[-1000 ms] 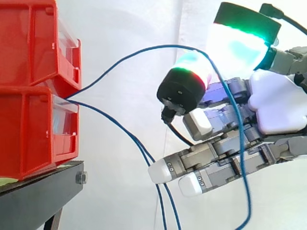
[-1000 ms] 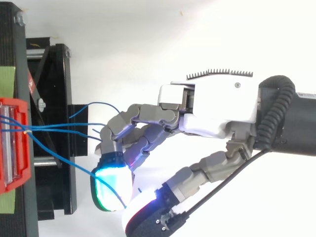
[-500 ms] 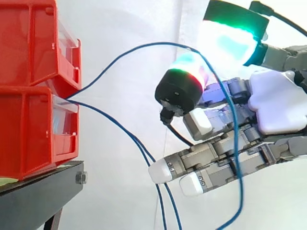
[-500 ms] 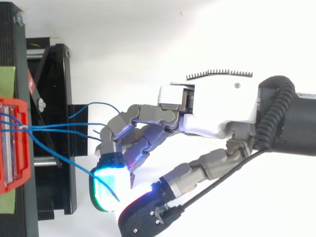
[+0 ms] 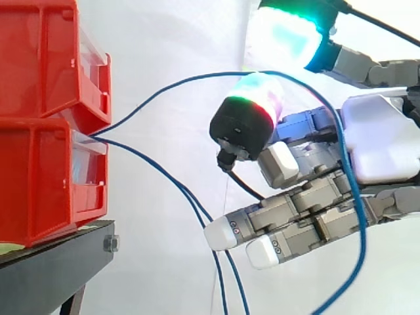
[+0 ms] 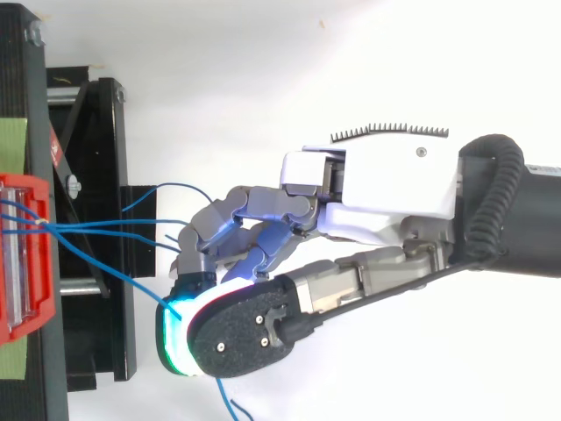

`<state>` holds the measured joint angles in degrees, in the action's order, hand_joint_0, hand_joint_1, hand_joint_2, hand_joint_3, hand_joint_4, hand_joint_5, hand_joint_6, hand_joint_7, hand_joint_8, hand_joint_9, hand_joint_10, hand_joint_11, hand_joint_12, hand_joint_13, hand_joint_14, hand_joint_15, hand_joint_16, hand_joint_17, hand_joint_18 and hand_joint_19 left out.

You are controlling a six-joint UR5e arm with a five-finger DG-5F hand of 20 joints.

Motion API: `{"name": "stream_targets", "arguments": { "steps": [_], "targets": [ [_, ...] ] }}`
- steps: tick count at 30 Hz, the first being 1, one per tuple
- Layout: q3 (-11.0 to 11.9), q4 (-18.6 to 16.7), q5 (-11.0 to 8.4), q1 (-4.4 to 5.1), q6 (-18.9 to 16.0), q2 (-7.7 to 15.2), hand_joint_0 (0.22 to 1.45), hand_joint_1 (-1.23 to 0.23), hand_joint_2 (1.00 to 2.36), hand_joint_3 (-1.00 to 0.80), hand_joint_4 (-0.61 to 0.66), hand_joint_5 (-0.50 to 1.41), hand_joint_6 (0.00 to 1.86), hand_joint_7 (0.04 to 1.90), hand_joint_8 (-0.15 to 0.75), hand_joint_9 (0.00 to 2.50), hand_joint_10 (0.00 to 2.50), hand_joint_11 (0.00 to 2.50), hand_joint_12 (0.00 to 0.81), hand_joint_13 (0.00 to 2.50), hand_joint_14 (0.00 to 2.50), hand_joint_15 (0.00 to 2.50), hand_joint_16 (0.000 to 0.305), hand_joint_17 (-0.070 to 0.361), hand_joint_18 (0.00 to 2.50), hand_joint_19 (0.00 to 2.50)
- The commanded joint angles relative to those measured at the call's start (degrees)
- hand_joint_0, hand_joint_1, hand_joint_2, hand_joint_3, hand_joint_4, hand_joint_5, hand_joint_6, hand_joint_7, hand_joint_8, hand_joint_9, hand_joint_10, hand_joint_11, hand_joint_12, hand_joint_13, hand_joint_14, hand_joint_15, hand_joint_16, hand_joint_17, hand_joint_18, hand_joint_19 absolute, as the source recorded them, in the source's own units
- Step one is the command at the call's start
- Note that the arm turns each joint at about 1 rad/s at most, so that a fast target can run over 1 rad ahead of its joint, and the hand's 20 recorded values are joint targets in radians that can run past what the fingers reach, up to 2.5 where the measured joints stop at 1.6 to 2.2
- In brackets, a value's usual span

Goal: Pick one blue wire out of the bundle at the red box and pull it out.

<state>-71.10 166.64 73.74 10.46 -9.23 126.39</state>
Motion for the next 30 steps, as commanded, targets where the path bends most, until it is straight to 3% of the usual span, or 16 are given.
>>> {"name": "stream_targets", "arguments": {
  "steps": [1, 4, 11, 22, 30],
  "targets": [
    [0.0, -0.09, 0.0, 0.0, 0.0, 0.0, 0.5, -0.66, 1.0, -0.5, 0.25, -0.15, 0.81, 1.01, 0.389, 0.91, 0.01, 0.66, 0.451, 0.42, 0.01, 0.23, 0.059, 0.132, 0.31, 0.3],
    [0.0, -0.09, 0.0, 0.0, 0.0, 0.0, 0.56, -0.77, 1.0, -0.46, 0.28, -0.17, 0.85, 1.02, 0.363, 0.85, 0.02, 0.67, 0.44, 0.41, 0.01, 0.21, 0.056, 0.126, 0.31, 0.27],
    [0.0, -0.09, 0.0, 0.0, 0.09, 0.0, 0.64, -0.84, 1.01, -0.3, 0.23, -0.2, 0.9, 0.95, 0.352, 0.77, 0.01, 0.69, 0.434, 0.4, 0.01, 0.19, 0.056, 0.126, 0.35, 0.23],
    [0.0, -0.09, 0.0, 0.0, 0.18, 0.0, 0.61, -0.78, 1.01, -0.27, 0.23, -0.2, 0.9, 0.88, 0.354, 0.79, 0.01, 0.68, 0.431, 0.39, 0.01, 0.21, 0.056, 0.127, 0.33, 0.27],
    [0.0, -0.09, 0.0, 0.0, 0.0, 0.0, 0.54, -0.57, 1.01, -0.43, 0.24, -0.15, 0.8, 0.95, 0.369, 0.86, 0.01, 0.67, 0.438, 0.39, 0.01, 0.22, 0.058, 0.13, 0.28, 0.31]
  ]
}}
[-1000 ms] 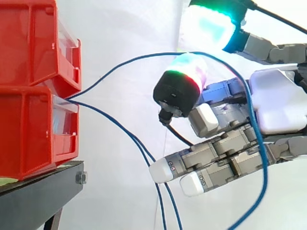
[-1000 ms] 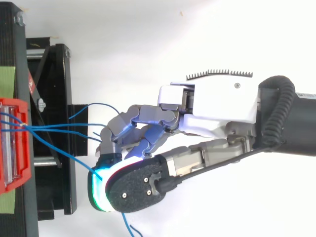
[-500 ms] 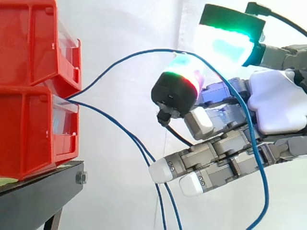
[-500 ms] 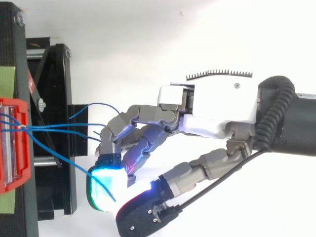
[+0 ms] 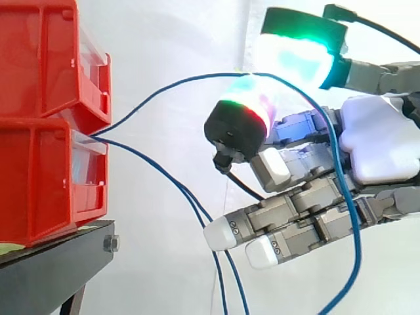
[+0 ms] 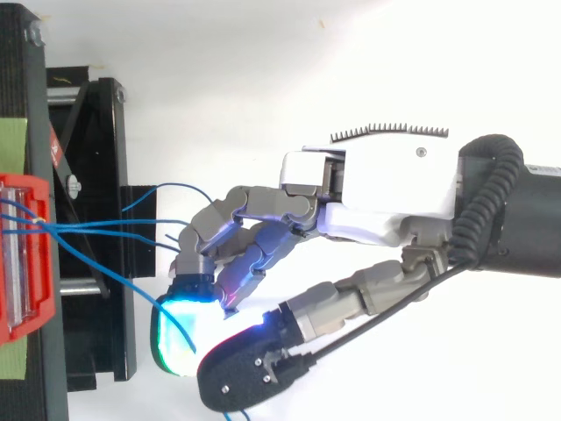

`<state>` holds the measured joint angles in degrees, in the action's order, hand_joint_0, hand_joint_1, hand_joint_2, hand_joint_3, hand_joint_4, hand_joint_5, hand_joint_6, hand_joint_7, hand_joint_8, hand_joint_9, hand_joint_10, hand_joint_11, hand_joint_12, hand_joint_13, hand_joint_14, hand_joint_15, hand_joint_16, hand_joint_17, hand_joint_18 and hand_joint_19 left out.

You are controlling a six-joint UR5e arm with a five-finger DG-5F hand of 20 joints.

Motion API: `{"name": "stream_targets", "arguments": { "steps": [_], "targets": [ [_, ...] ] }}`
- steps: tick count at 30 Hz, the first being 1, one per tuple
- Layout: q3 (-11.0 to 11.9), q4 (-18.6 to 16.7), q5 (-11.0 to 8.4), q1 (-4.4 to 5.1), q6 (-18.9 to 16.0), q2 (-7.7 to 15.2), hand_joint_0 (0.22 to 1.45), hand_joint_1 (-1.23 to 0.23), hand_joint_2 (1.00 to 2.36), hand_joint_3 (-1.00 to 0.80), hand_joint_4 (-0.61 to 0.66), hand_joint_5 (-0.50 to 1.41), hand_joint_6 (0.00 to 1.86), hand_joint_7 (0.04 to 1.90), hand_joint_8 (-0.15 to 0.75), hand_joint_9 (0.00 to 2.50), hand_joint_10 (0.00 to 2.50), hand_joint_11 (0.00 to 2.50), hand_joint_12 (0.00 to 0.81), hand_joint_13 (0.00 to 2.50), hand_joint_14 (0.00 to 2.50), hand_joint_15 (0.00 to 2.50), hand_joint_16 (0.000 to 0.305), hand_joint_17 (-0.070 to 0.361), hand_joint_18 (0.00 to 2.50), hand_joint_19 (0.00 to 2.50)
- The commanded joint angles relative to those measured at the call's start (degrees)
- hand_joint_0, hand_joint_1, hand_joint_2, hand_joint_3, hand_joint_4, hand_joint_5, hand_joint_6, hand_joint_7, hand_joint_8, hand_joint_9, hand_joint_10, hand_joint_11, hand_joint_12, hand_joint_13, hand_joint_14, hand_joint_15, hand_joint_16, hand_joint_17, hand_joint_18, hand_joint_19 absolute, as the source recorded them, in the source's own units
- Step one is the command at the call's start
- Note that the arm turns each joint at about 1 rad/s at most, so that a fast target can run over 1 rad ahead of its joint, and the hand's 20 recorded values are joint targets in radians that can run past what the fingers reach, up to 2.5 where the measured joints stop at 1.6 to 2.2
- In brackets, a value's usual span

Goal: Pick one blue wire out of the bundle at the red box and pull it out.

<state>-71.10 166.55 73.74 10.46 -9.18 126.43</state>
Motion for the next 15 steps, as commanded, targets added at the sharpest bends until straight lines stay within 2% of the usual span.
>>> {"name": "stream_targets", "arguments": {
  "steps": [1, 8, 15],
  "targets": [
    [0.0, 0.0, 0.0, 0.0, -0.05, -0.04, 0.52, -0.55, 1.0, -0.47, 0.24, -0.15, 0.79, 0.96, 0.376, 0.86, 0.01, 0.68, 0.442, 0.4, 0.01, 0.23, 0.059, 0.132, 0.29, 0.31],
    [0.0, 0.0, 0.0, 0.0, -0.14, -0.04, 0.46, -0.53, 1.0, -0.5, 0.26, -0.12, 0.82, 0.95, 0.398, 0.91, 0.01, 0.67, 0.466, 0.42, 0.01, 0.22, 0.063, 0.142, 0.31, 0.3],
    [0.0, 0.09, 0.0, 0.0, -0.14, -0.04, 0.4, -0.74, 1.0, -0.5, 0.26, -0.09, 0.86, 0.94, 0.411, 0.95, 0.01, 0.67, 0.489, 0.47, 0.01, 0.22, 0.066, 0.148, 0.42, 0.28]
  ]
}}
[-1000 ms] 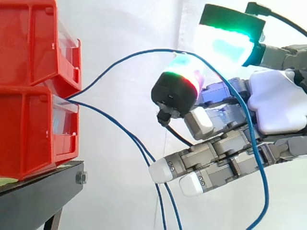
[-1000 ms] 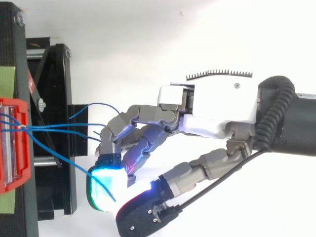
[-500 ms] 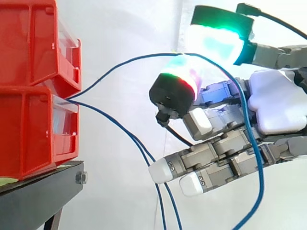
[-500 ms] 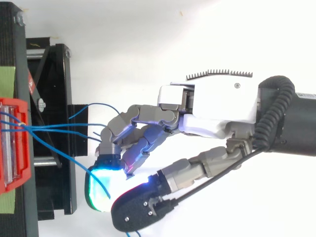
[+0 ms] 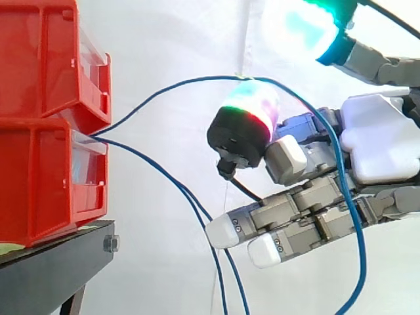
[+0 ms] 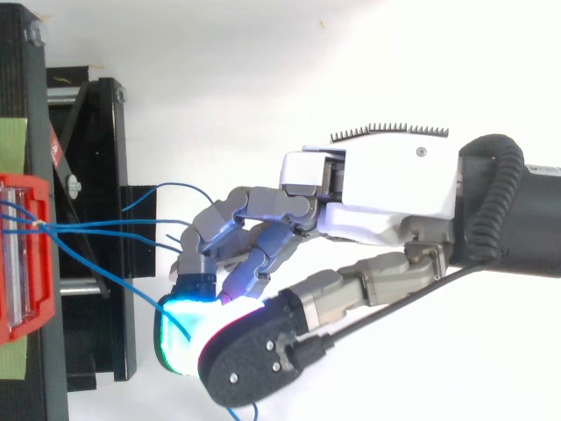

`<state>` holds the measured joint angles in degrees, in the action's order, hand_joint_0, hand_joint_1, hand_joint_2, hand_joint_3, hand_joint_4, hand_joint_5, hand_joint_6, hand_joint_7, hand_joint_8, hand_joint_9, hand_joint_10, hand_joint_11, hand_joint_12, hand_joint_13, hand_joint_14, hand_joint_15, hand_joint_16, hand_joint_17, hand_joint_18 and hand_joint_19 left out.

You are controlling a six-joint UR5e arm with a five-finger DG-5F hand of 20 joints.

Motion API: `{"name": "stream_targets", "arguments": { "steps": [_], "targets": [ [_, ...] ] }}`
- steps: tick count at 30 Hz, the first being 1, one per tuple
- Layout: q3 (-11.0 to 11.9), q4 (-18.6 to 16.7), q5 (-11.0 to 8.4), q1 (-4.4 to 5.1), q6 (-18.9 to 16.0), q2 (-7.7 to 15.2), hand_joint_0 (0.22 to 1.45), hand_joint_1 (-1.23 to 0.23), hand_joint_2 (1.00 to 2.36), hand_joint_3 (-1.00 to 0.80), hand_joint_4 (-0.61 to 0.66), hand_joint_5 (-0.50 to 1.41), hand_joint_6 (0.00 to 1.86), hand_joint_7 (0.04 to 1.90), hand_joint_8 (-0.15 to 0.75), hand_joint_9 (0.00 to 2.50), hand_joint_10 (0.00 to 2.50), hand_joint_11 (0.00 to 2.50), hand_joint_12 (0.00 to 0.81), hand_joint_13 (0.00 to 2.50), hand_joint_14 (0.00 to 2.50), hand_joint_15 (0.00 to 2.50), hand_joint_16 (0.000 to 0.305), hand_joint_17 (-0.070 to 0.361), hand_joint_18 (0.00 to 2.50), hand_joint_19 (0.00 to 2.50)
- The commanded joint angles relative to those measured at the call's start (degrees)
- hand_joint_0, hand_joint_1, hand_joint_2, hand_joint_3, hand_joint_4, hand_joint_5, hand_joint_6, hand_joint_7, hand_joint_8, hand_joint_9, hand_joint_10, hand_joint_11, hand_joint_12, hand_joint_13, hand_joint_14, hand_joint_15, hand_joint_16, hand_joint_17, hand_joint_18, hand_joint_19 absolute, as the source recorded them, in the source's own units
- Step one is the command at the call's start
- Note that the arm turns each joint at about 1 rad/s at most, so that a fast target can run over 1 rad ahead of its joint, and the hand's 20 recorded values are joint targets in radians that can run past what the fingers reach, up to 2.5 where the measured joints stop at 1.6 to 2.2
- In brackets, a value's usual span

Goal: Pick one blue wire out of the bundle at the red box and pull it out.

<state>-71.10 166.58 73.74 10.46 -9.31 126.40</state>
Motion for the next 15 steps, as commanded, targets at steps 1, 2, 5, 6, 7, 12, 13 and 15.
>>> {"name": "stream_targets", "arguments": {
  "steps": [1, 2, 5, 6, 7, 12, 13, 15],
  "targets": [
    [-0.01, 0.06, 0.0, 0.0, 0.0, -0.01, 0.4, -0.78, 1.0, -0.5, 0.26, -0.08, 0.86, 0.94, 0.41, 0.96, 0.01, 0.66, 0.49, 0.48, 0.01, 0.22, 0.066, 0.148, 0.44, 0.28],
    [-0.01, 0.06, 0.0, 0.0, 0.0, -0.01, 0.39, -0.8, 1.0, -0.5, 0.25, -0.08, 0.87, 0.93, 0.411, 0.96, 0.01, 0.66, 0.494, 0.49, 0.01, 0.22, 0.066, 0.148, 0.45, 0.27],
    [-0.01, 0.06, 0.0, 0.0, 0.0, -0.01, 0.4, -0.85, 1.0, -0.5, 0.24, -0.07, 0.87, 0.93, 0.404, 0.96, 0.01, 0.65, 0.493, 0.5, 0.01, 0.23, 0.065, 0.146, 0.46, 0.26],
    [-0.01, 0.06, 0.0, 0.0, 0.0, -0.01, 0.4, -0.87, 1.0, -0.5, 0.24, -0.07, 0.86, 0.94, 0.401, 0.96, 0.01, 0.65, 0.49, 0.51, 0.01, 0.22, 0.065, 0.145, 0.48, 0.26],
    [-0.01, 0.06, -0.09, 0.0, 0.0, 0.08, 0.4, -0.87, 1.0, -0.5, 0.24, -0.06, 0.86, 0.94, 0.399, 0.96, 0.01, 0.64, 0.486, 0.51, 0.01, 0.22, 0.064, 0.144, 0.48, 0.26],
    [-0.01, -0.03, 0.0, 0.0, 0.0, 0.08, 0.47, -0.9, 1.0, -0.5, 0.21, -0.06, 0.86, 0.97, 0.371, 0.95, 0.01, 0.63, 0.457, 0.52, 0.01, 0.23, 0.058, 0.13, 0.48, 0.27],
    [-0.01, 0.06, 0.0, 0.0, 0.0, -0.01, 0.51, -0.89, 1.0, -0.5, 0.2, -0.06, 0.86, 0.99, 0.362, 0.95, 0.01, 0.63, 0.445, 0.52, 0.01, 0.23, 0.055, 0.123, 0.47, 0.26],
    [-0.01, -0.03, 0.0, 0.0, 0.0, -0.01, 0.58, -0.9, 1.0, -0.5, 0.15, -0.07, 0.86, 1.06, 0.349, 0.94, 0.02, 0.63, 0.429, 0.52, 0.01, 0.24, 0.051, 0.116, 0.47, 0.28]
  ]
}}
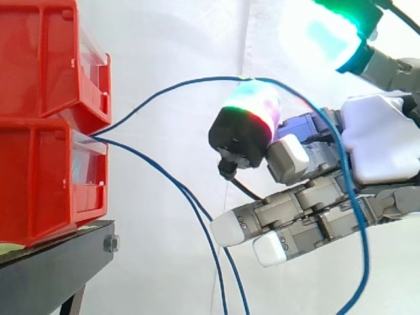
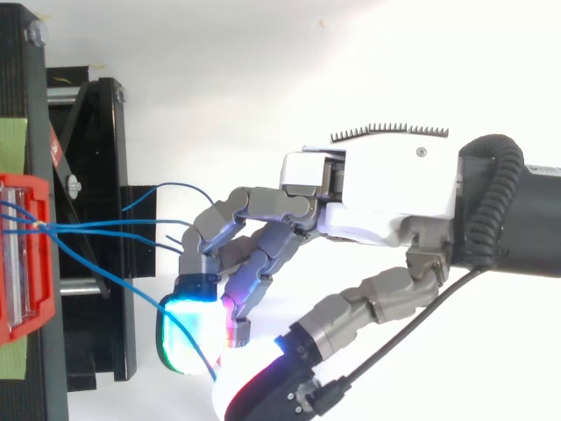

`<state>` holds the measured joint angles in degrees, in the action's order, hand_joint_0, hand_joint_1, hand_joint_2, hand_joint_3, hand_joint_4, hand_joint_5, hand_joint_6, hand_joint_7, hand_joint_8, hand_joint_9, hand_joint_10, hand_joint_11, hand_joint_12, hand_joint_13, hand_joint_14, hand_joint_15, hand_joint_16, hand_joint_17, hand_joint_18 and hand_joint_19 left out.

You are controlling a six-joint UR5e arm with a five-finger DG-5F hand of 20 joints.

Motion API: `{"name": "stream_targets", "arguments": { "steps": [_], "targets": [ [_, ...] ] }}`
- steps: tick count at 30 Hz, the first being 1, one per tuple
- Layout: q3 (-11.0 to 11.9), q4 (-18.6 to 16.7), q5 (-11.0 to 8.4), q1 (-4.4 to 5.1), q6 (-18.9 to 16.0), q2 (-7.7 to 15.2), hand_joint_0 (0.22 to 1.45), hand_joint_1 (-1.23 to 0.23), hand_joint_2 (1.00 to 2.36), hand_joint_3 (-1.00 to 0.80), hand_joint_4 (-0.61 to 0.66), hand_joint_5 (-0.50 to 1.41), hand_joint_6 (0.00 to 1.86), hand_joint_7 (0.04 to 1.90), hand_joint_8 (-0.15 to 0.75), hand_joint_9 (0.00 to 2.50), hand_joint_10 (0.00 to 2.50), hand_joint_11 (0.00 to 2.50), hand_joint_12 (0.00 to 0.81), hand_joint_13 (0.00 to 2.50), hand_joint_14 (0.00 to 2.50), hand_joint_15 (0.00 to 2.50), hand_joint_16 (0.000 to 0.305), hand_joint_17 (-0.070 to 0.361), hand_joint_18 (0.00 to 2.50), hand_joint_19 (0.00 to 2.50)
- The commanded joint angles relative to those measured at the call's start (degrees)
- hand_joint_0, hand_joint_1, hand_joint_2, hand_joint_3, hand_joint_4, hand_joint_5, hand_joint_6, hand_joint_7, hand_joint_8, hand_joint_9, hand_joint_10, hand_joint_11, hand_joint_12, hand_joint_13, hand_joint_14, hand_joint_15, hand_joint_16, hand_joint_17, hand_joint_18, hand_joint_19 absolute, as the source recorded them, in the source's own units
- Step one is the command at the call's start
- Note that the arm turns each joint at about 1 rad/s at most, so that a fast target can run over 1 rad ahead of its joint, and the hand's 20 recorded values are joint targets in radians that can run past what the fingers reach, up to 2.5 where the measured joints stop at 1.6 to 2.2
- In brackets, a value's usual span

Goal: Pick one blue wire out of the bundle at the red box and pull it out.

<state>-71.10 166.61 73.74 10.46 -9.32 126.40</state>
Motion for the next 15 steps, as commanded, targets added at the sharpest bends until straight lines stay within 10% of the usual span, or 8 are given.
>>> {"name": "stream_targets", "arguments": {
  "steps": [1, 15],
  "targets": [
    [0.0, -0.05, 0.0, 0.0, 0.0, -0.02, 0.61, -0.9, 1.0, -0.5, 0.14, -0.07, 0.87, 1.12, 0.347, 0.94, 0.01, 0.64, 0.423, 0.53, 0.01, 0.25, 0.051, 0.115, 0.47, 0.29],
    [0.0, -0.05, 0.0, 0.0, 0.0, -0.02, 0.66, -0.91, 1.01, -0.29, 0.1, -0.1, 0.92, 1.15, 0.354, 0.91, 0.01, 0.66, 0.435, 0.56, 0.01, 0.29, 0.052, 0.118, 0.51, 0.31]
  ]
}}
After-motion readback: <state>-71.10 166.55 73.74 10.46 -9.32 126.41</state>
